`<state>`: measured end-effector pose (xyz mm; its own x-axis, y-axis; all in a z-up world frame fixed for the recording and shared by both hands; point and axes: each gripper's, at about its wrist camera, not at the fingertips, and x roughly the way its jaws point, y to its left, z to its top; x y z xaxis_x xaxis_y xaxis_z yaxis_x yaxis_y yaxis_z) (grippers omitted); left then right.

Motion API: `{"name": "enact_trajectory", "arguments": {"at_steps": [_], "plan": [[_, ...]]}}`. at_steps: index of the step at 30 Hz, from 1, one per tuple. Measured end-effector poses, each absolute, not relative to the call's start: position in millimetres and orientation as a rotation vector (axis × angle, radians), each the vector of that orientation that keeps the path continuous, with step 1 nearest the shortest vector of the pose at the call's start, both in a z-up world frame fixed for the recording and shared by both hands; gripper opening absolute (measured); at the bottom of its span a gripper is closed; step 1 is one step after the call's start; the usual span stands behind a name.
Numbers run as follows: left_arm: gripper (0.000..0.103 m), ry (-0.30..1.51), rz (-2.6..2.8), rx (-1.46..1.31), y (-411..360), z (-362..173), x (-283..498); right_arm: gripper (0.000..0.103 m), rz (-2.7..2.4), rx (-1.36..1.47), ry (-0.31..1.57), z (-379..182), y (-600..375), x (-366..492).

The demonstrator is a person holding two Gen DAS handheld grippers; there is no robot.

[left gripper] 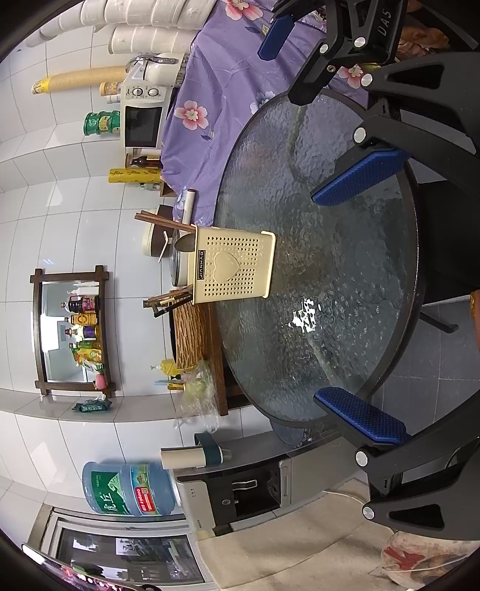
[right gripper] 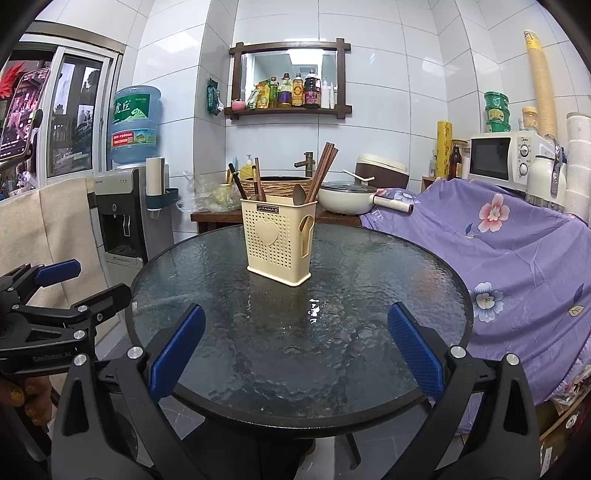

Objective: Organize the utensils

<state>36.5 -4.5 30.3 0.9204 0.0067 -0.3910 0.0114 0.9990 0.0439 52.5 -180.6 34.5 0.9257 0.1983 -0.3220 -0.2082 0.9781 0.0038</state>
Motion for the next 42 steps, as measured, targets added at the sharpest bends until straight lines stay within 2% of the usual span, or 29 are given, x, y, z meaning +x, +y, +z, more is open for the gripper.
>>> {"name": "enact_trajectory", "arguments": {"at_steps": [42], "plan": [[0.097, 0.428, 0.035, 0.004, 3, 31, 39, 0.097, 0.217, -0.040, 0.352, 29, -179, 56]]}}
